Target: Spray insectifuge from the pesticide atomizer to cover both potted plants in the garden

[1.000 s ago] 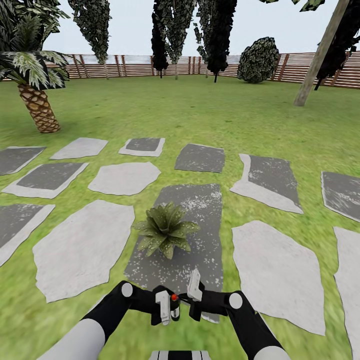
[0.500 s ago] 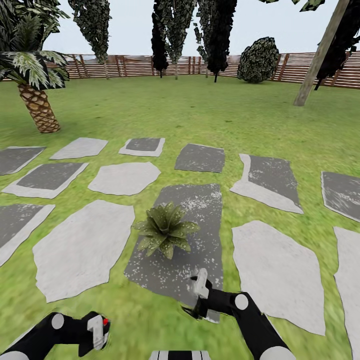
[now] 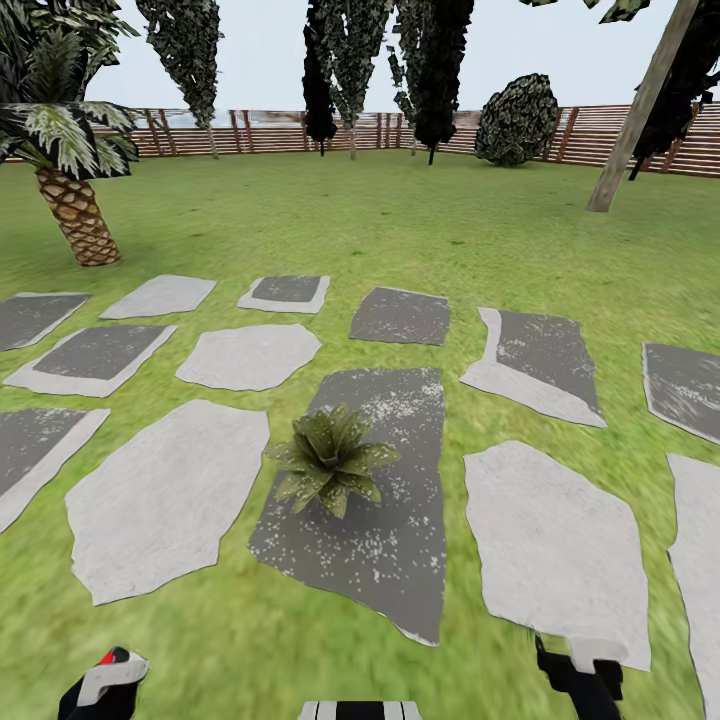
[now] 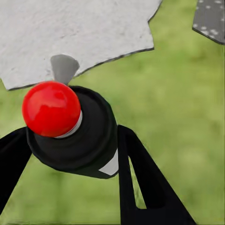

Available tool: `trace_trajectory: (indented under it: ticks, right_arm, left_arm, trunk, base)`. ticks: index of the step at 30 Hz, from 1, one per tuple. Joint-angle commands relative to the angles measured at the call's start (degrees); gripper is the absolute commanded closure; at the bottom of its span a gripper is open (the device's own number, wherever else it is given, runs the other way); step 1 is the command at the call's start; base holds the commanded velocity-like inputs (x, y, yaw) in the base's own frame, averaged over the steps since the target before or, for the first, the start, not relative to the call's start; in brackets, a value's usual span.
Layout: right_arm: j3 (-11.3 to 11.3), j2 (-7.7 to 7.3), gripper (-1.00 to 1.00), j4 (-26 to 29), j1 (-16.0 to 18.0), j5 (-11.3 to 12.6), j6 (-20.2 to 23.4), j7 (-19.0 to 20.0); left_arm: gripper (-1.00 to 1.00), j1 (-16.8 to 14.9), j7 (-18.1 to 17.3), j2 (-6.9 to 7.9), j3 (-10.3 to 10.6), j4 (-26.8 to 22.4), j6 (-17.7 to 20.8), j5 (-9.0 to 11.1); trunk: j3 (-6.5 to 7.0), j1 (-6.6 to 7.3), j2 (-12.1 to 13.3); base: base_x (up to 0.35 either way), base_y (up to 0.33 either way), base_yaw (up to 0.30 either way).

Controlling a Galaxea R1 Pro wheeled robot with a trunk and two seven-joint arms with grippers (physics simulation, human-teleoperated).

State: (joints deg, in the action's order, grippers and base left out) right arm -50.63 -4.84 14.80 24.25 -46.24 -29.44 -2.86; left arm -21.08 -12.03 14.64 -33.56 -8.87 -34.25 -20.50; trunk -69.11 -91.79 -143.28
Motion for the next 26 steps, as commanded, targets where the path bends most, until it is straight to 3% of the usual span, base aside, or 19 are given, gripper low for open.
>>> trace_trajectory:
  ticks: [1,5,9,14,17,18,22,26]
  right_arm:
    - [-0.34,-0.36,-1.00,-1.12,-0.84,-0.62,-3.36,-1.60]
    - [-0.36,-0.19,-1.00,-2.17,-1.83,-0.60,-6.88,-2.82]
    - [-0.35,-0.08,-1.00,-2.57,-1.92,-0.68,-7.19,-2.93]
    - [-0.23,0.06,-1.00,-3.92,-1.92,-1.03,-7.11,-2.75]
    - [-0.23,-0.11,-1.00,-10.42,-1.93,-1.04,-6.99,-2.79]
    - [-0.20,0.24,-1.00,-11.83,-1.99,-1.04,-6.91,-2.70]
    - [-0.19,4.15,-1.00,-13.09,-2.29,-1.04,-6.78,-2.68]
    - [-0.24,4.88,-1.00,-13.14,-2.36,-1.04,-6.77,-2.74]
  left_arm:
    - [1.00,0.33,-0.29,0.10,-0.34,0.08,-1.18,0.51]
    - [1.00,0.74,0.54,-0.12,-0.29,0.47,-1.70,1.35]
    - [1.00,0.78,7.91,-0.37,-0.29,1.18,-1.60,1.58]
    - [1.00,0.83,8.85,-0.47,-0.11,2.26,-1.77,1.49]
    - [1.00,0.86,8.88,-0.56,-0.05,2.29,-1.83,1.41]
    - [1.00,0.86,8.88,-0.55,-0.06,2.28,-1.90,1.40]
    - [1.00,0.87,8.87,-1.36,0.04,2.35,-1.96,1.50]
    - [1.00,0.87,8.91,-2.58,-0.09,3.47,-1.76,1.57]
  trunk:
    - [-0.03,0.01,-0.02]
    - [-0.03,0.01,-0.02]
    - [-0.03,0.01,-0.02]
    - [-0.03,0.01,-0.02]
    - [-0.03,0.01,-0.02]
    - [-0.03,0.01,-0.02]
    - [-0.03,0.01,-0.02]
    - [-0.03,0.01,-0.02]
  base:
    - [0.000,0.000,0.000]
    - [0.000,0.000,0.000]
    - [0.000,0.000,0.000]
    - [0.000,0.000,0.000]
    - [0.000,0.000,0.000]
    - [0.000,0.000,0.000]
    - [0.000,0.000,0.000]
    - [0.000,0.000,0.000]
